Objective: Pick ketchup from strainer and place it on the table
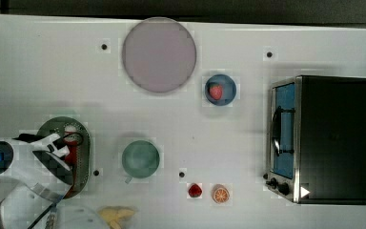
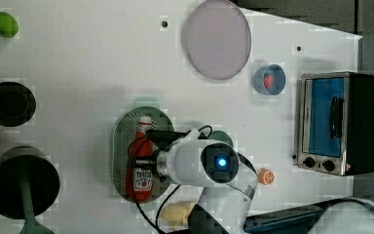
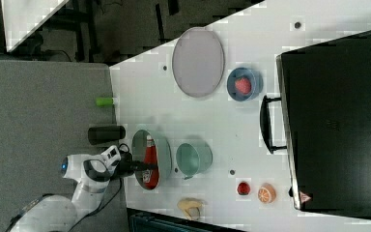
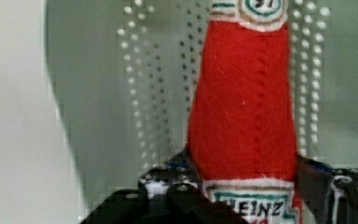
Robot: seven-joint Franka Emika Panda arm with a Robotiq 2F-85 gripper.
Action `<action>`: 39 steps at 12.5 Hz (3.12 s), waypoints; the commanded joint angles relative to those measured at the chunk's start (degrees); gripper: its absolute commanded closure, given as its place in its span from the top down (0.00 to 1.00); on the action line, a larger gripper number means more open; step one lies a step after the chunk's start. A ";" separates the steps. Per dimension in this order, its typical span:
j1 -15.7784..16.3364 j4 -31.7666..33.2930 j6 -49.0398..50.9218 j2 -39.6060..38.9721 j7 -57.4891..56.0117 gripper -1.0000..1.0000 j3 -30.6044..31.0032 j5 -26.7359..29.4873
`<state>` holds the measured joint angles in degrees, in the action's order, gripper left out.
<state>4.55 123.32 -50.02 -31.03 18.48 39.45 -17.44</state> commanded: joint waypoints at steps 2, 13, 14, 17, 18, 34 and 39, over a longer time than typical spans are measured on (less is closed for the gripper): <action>-4.61 -2.53 4.49 10.88 1.14 0.60 8.20 9.42; -15.53 -22.61 36.63 20.57 -17.40 0.60 6.48 17.38; -17.02 -22.92 36.62 21.29 -17.87 0.60 5.28 17.15; -20.59 -22.83 36.65 23.33 -18.61 0.60 1.01 16.91; -21.52 -22.68 36.65 23.74 -18.87 0.60 -0.49 16.92; -26.99 1.02 14.35 22.85 -32.13 0.60 -21.26 16.91; -26.92 7.58 2.50 16.99 -32.13 0.60 -21.56 15.35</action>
<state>-22.63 131.04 -45.99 -13.87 -11.48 17.47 -2.56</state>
